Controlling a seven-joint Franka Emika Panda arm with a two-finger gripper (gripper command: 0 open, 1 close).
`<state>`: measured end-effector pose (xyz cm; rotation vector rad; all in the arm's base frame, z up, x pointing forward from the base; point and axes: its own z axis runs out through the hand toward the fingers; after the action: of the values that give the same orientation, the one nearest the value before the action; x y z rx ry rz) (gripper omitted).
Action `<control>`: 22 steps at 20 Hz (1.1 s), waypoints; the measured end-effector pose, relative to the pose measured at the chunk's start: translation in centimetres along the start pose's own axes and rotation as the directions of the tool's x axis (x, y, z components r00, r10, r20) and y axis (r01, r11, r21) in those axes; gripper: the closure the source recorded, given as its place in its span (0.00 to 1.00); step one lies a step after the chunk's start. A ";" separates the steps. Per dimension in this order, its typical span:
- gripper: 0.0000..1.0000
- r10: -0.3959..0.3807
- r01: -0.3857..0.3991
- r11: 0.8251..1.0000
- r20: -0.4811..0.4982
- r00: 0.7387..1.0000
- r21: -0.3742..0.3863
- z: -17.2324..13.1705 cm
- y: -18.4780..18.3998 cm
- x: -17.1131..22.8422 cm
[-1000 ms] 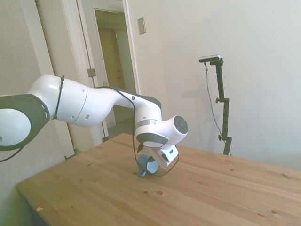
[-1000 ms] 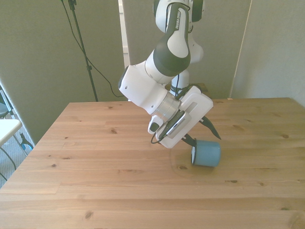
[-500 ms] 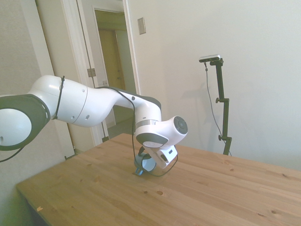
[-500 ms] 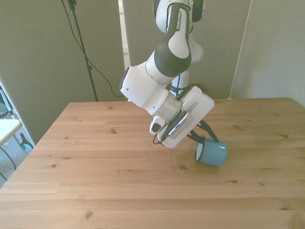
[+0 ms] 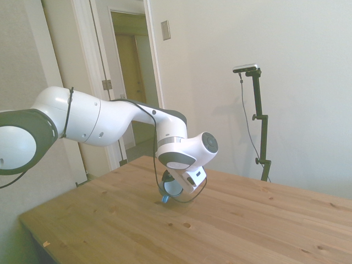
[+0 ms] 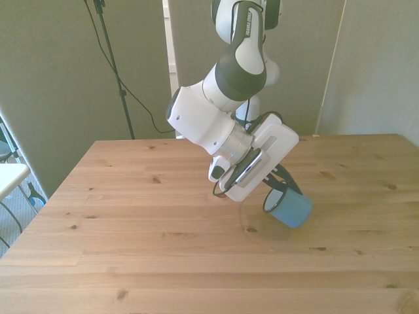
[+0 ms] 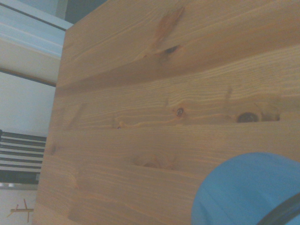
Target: Flip the mug upright
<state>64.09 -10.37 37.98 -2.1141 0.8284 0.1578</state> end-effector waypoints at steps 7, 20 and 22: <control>1.00 -0.112 0.048 0.963 -0.232 0.966 -0.266 -2.3 -6.9 -5.2; 1.00 -0.238 -0.134 0.763 -0.467 0.851 -0.632 4.9 -6.8 -4.4; 1.00 -0.212 -0.146 0.763 -0.458 0.863 -0.629 5.3 -6.4 -3.9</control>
<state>65.87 -1.69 40.37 -2.9061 1.1612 -0.1796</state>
